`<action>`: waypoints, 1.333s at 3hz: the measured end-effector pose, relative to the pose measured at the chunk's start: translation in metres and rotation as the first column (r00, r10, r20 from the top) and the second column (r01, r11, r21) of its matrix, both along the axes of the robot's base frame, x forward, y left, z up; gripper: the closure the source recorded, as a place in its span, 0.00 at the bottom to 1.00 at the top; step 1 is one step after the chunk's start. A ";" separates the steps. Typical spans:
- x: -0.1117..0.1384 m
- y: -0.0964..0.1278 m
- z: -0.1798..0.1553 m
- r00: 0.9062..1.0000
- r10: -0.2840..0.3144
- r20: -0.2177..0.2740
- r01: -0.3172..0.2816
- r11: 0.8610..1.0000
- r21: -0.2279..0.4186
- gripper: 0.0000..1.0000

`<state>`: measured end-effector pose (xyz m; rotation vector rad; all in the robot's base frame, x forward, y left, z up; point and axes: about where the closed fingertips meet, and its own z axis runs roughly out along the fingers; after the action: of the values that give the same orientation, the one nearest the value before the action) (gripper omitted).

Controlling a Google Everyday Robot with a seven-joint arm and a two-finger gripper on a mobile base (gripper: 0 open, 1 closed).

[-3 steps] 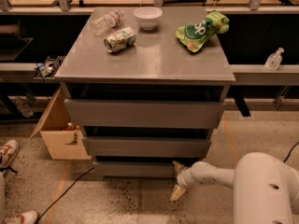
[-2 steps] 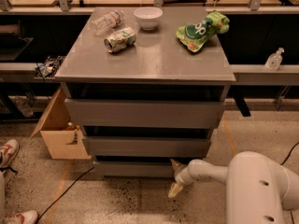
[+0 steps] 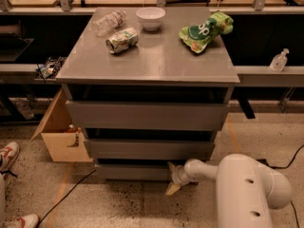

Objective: Open bottom drawer

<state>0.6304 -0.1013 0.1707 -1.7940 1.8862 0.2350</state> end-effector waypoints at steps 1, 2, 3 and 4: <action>-0.014 -0.003 0.009 1.000 0.029 -0.005 -0.029 0.999 -0.012 0.49; -0.053 -0.020 0.025 0.999 0.032 -0.043 -0.032 0.999 0.002 0.72; -0.106 -0.039 0.031 0.990 0.029 -0.140 -0.026 0.999 0.018 0.95; -0.107 -0.039 0.031 0.989 0.029 -0.142 -0.026 0.999 0.019 1.00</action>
Offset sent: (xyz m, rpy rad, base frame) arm -0.1050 -0.0470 0.0468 0.0159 0.0938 0.0312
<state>0.5235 -0.1408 0.2015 -1.8361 1.9513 0.3977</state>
